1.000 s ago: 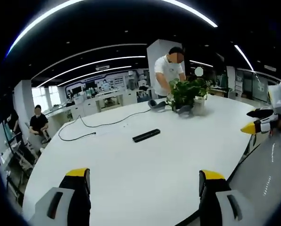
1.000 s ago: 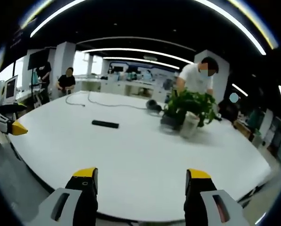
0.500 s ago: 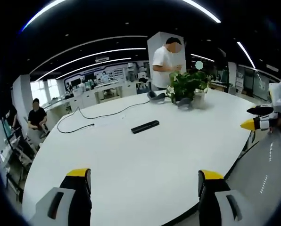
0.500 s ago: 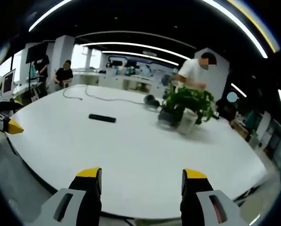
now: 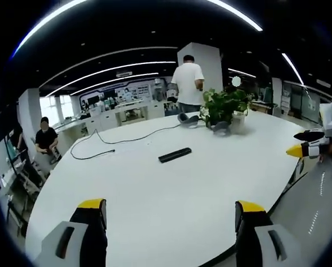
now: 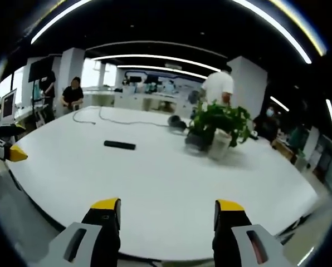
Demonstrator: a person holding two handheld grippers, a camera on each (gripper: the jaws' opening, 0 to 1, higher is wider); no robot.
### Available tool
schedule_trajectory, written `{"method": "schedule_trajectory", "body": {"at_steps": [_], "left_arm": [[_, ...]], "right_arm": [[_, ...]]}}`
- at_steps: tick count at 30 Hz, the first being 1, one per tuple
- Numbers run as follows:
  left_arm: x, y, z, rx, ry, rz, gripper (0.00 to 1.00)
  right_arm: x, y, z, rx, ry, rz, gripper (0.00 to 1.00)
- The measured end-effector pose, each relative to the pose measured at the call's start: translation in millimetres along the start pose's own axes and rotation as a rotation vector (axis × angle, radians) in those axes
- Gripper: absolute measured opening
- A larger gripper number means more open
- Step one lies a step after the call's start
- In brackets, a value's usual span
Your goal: Press the specified remote control buttons in sequence, fully releasing each button before pressing the next.
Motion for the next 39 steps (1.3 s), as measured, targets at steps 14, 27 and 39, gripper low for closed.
{"method": "schedule_trajectory", "body": {"at_steps": [14,27,39], "left_arm": [[-1.0,-4.5,-1.0,0.067,-0.023,0.033,1.0],[-0.4,3.0,0.2,0.04,-0.031,0.073,1.0],[4.8,-4.3,-6.7,0.056,0.034,-0.01,0.98]], "right_arm": [[2.9,-0.6,-2.6,0.053,0.067,0.047,0.61],[2.1,4.2,-4.9,0.019,0.091,0.085,0.62],[1.1,3.9,-4.9,0.014,0.066,0.08,0.59]]}}
Point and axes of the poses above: the point that each gripper's makers call its tool centre point, and the gripper's own axes: z roughly forward along the fingers, y roughly to its right, x roughly out of its top, the point moved 10 cm from there along -z, roughly backward along the fingers, and after that the axes turned 12 degrees about z, right-handed, at the moved point
